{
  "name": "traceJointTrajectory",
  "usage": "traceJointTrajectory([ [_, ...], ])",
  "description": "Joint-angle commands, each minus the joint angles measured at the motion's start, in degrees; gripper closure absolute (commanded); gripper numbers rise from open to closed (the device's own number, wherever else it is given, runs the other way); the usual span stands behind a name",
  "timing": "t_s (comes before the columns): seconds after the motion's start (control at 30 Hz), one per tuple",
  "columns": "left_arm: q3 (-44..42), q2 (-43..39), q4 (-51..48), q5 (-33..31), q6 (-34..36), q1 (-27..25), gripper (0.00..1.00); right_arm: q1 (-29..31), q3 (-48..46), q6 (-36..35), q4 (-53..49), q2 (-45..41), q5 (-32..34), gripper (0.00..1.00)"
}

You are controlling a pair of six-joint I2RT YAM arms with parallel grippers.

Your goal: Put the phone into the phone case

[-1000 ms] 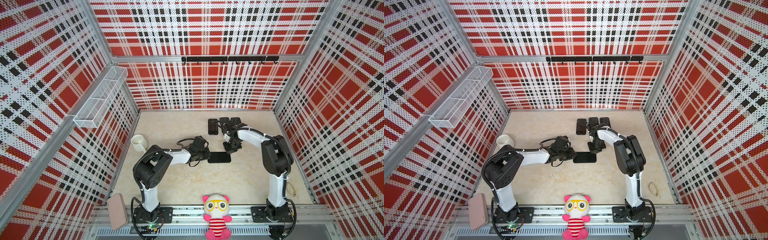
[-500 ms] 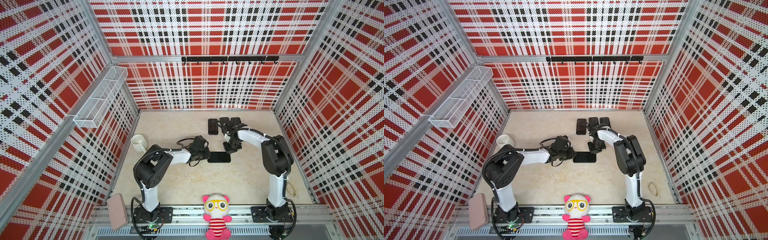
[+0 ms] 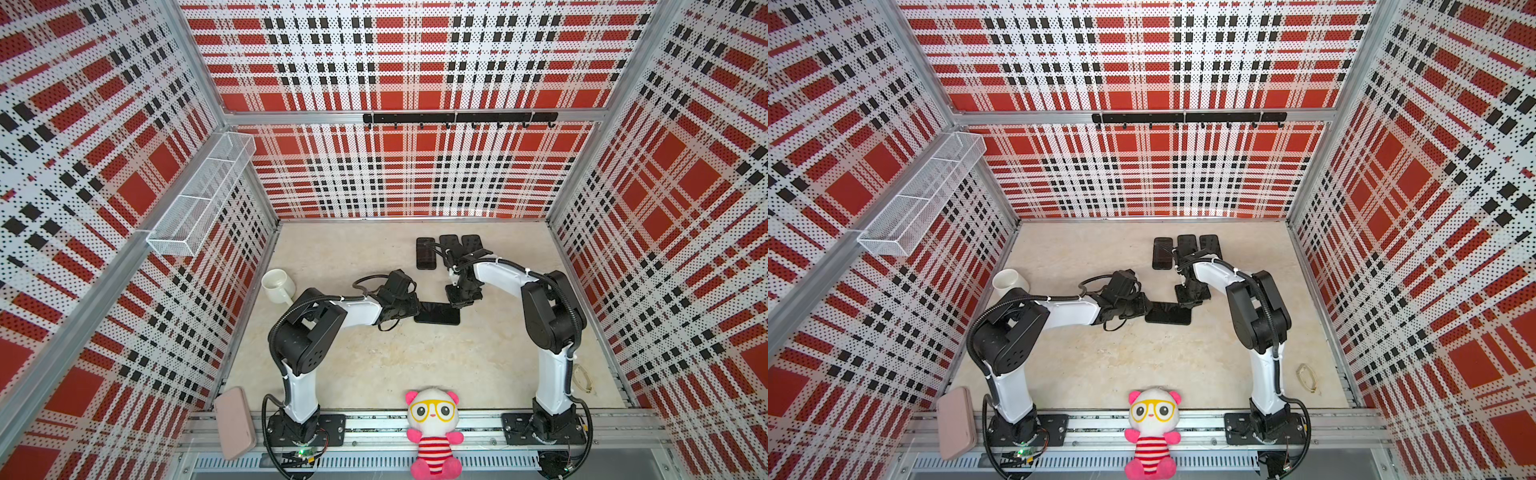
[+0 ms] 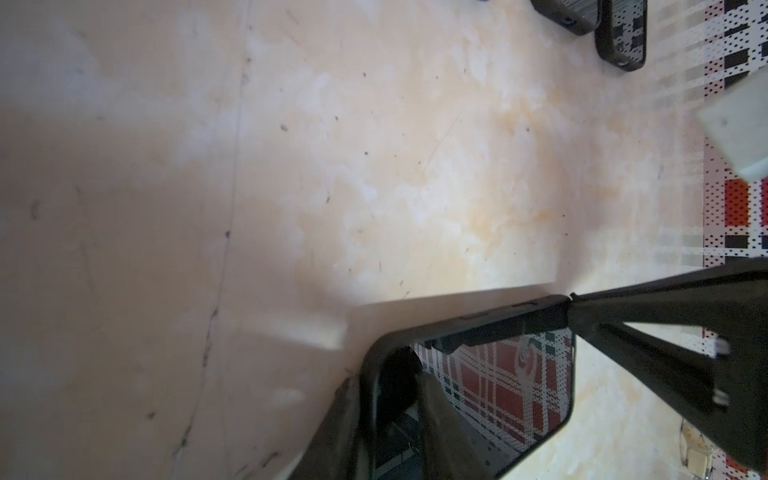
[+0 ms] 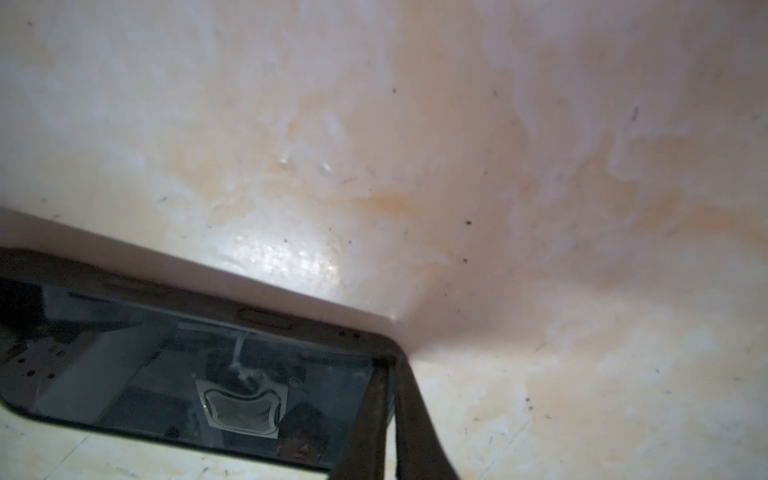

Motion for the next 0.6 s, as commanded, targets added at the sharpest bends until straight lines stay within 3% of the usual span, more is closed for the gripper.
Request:
traceJointTrajectory([
  [0.0, -0.65, 2.38, -2.46, 0.89, 0.44, -0.49, 0.72, 3.93, -9.17, 0.26, 5.39, 11.30, -8.44, 0.85],
  [0.17, -0.10, 0.24, -3.09, -1.06, 1.45, 0.34, 0.67, 3.09, -1.96, 0.04, -0.38, 1.84, -2.54, 0.78],
  [0.33, 1.59, -3.16, -5.39, -4.07, 3.51, 1.44, 0.60, 2.70, 2.64, 0.62, -5.94, -6.87, -0.92, 0.72],
  [0.47, 0.74, -6.60, -5.06, -3.87, 4.43, 2.83, 0.45, 1.73, 1.56, -0.24, -5.65, -12.26, -1.90, 0.61],
  [0.57, -0.96, -9.30, -4.88, -4.84, 4.67, 3.10, 0.37, 1.22, 1.50, -1.89, -4.85, -12.86, -0.79, 0.61],
])
